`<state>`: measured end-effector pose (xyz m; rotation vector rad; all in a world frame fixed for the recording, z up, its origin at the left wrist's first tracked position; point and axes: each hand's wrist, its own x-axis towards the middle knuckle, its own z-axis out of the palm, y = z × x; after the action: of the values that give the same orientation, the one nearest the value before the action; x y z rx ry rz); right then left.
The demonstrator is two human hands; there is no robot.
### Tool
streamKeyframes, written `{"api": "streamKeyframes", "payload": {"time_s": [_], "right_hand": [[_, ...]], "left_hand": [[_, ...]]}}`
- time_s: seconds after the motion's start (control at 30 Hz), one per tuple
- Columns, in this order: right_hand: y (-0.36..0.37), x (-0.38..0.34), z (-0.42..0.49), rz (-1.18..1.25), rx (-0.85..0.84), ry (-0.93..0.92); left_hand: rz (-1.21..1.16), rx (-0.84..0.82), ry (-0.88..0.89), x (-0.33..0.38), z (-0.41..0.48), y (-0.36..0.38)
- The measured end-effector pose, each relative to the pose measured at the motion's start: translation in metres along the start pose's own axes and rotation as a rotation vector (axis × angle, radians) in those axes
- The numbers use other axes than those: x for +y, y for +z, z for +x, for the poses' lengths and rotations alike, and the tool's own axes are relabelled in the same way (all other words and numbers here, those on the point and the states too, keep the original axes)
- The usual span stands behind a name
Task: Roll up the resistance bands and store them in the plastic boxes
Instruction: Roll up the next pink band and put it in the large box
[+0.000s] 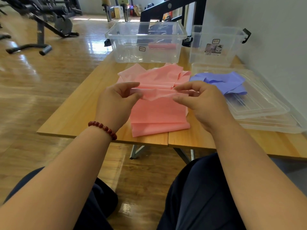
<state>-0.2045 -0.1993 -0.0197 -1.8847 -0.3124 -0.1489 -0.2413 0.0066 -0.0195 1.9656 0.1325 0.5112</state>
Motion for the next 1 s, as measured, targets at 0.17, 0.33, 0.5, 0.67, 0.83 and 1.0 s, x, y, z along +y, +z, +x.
{"api": "streamKeyframes", "payload": {"time_s": [0.17,0.33,0.5,0.67,0.83,1.0], "right_hand": [[-0.002,-0.01,0.015,-0.182,0.038,-0.068],[0.003,-0.009,0.035,-0.162,0.117,-0.071],[0.005,-0.004,0.048,-0.116,0.162,-0.067],[0.009,0.0,0.049,-0.097,0.157,-0.046],[0.004,-0.003,0.052,-0.081,0.123,-0.079],[0.007,0.001,0.049,-0.02,0.16,-0.118]], "left_hand": [[-0.268,0.025,-0.148,0.005,0.014,-0.002],[-0.571,-0.047,-0.285,0.008,0.033,0.0],[-0.398,-0.06,-0.168,-0.001,0.053,0.005],[-0.058,0.055,-0.037,-0.01,0.057,0.012],[-0.084,-0.007,-0.024,-0.005,0.062,0.015],[-0.274,-0.106,-0.099,0.0,0.061,0.017]]}}
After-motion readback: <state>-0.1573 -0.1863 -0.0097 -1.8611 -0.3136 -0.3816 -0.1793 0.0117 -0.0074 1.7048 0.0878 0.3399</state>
